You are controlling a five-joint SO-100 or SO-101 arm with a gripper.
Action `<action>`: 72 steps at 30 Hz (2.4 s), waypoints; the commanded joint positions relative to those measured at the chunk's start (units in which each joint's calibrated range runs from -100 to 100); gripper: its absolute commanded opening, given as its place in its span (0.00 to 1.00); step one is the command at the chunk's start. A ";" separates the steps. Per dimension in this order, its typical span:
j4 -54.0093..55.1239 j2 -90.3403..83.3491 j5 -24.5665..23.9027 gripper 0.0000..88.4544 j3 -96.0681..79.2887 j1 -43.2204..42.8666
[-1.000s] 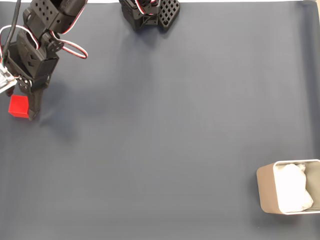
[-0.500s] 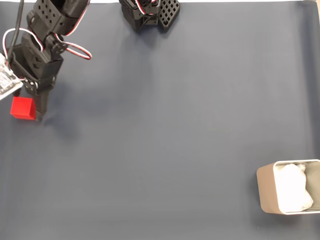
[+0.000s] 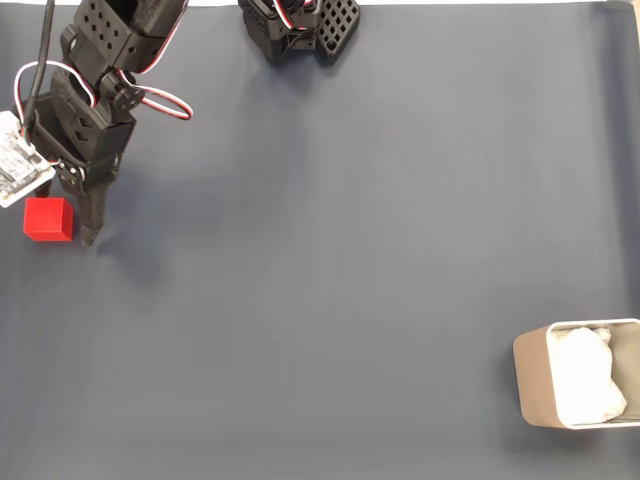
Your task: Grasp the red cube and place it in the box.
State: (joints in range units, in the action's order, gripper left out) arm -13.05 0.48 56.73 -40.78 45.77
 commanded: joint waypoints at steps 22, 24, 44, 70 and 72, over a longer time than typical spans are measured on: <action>1.65 5.50 0.05 0.31 11.03 1.53; 1.65 5.59 -0.20 0.31 11.12 1.25; 1.16 4.12 0.24 0.31 8.66 -0.10; 1.00 -3.42 1.81 0.30 -0.19 -1.38; 1.00 -3.94 1.32 0.30 -0.37 -1.74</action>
State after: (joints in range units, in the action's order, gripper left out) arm -12.25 0.30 58.78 -41.32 44.96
